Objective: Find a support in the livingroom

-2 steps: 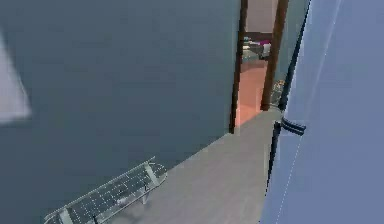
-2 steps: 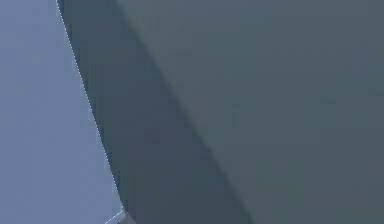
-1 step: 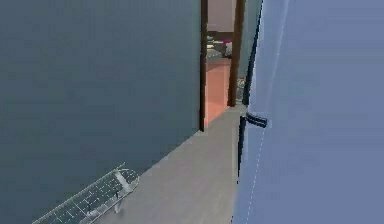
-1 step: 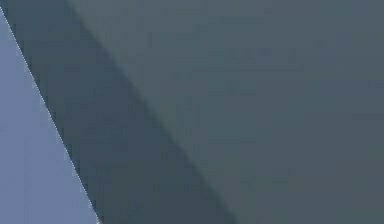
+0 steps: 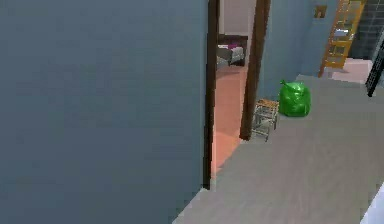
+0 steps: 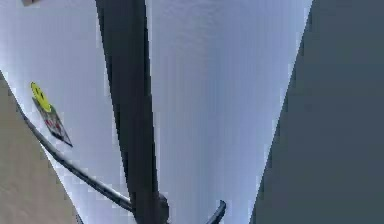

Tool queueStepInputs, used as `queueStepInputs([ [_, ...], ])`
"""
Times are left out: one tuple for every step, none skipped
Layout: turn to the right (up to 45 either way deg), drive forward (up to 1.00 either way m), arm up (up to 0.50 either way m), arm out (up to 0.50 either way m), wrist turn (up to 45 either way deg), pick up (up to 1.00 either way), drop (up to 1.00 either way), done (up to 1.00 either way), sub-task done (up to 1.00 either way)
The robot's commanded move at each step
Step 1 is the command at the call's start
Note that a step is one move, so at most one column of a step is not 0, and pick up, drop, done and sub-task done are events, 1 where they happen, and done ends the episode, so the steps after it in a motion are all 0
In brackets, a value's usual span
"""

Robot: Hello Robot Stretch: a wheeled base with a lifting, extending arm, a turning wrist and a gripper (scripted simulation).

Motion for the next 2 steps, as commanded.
queueStepInputs([
  [33.0,0.0,0.0,0.0,0.0,0.0,0.0,0.0,0.0],
  [0.0,1.0,0.0,0.0,0.0,0.0,0.0,0.0,0.0],
])
